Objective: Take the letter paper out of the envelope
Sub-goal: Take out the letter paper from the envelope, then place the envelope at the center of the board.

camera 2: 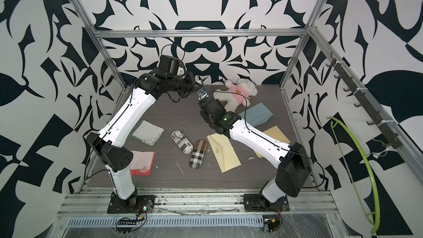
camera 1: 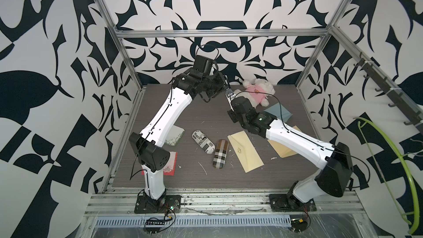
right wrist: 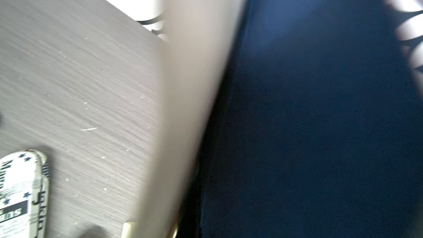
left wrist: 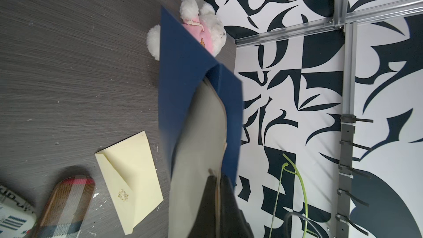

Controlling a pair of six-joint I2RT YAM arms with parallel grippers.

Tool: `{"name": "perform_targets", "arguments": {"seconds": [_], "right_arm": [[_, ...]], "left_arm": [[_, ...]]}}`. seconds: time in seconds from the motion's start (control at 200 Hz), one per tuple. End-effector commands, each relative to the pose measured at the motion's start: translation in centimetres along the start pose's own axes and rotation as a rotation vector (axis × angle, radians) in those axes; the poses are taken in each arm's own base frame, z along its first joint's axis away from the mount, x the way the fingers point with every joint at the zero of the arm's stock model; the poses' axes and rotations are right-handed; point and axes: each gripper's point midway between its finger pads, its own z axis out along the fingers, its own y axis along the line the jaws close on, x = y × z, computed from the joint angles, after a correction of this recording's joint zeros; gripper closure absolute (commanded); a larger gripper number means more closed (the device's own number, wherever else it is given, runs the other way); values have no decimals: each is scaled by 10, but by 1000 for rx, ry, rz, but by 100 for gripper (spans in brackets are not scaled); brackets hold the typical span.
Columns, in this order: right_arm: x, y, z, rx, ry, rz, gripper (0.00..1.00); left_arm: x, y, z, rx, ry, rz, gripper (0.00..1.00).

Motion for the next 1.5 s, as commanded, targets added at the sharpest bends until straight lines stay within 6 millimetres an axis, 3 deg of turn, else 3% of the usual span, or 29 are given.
{"name": "perform_targets", "arguments": {"seconds": [0.0, 0.195, 0.465, 0.685, 0.82, 1.0, 1.269, 1.494], "right_arm": [[-14, -3, -5, -80, -15, 99, 100], [-9, -2, -1, -189, 13, 202, 100], [-9, 3, -4, -309, 41, 302, 100], [0, 10, 11, -500, 122, 563, 100], [8, 22, 30, -623, 173, 752, 100], [27, 39, 65, -697, 282, 949, 100], [69, 54, 98, -658, 365, 1158, 100], [96, 59, 113, -592, 425, 1215, 100]], "left_arm": [[-3, -18, -16, 62, -17, 0, 100], [-15, -34, -34, 95, -90, 23, 100], [-39, -39, -55, 112, -171, 44, 100], [-64, -37, -88, 111, -272, 73, 100], [-65, -15, -87, 74, -268, 74, 100], [-49, 25, -69, 23, -229, 57, 100], [-23, 84, -47, -73, -164, 24, 100], [-13, 108, -38, -107, -137, 14, 100]]}}
